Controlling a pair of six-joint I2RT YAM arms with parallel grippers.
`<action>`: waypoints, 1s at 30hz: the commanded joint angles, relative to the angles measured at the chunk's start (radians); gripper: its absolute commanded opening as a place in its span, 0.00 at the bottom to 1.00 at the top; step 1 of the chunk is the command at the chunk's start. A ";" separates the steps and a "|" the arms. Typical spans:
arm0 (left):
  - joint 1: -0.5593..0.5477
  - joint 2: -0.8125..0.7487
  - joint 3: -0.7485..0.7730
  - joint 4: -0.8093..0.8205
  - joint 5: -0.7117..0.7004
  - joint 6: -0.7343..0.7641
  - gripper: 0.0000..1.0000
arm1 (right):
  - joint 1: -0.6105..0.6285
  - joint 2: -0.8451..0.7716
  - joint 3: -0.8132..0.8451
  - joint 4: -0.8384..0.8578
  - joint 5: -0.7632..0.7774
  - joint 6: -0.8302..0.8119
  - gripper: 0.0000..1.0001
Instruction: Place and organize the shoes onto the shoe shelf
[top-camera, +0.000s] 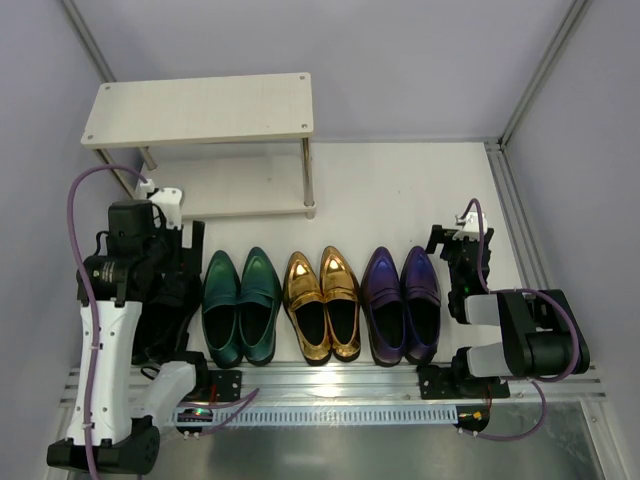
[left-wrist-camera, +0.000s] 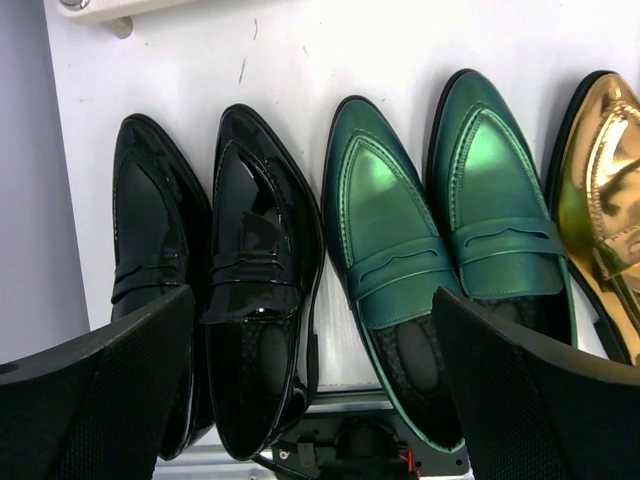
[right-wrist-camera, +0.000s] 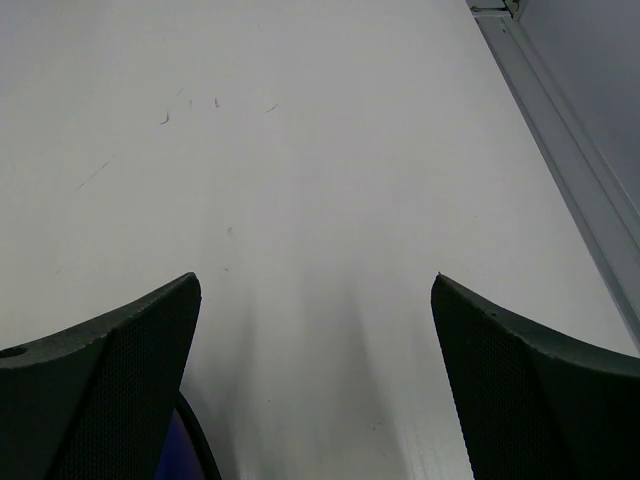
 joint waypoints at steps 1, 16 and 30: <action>0.004 -0.008 0.064 -0.056 0.052 -0.014 1.00 | -0.003 -0.014 0.009 0.050 -0.009 0.013 0.97; 0.005 0.006 -0.061 -0.157 -0.241 0.105 1.00 | -0.004 -0.014 0.009 0.050 -0.009 0.014 0.97; 0.367 -0.057 -0.252 -0.288 -0.132 0.493 1.00 | -0.003 -0.012 0.009 0.049 -0.009 0.014 0.97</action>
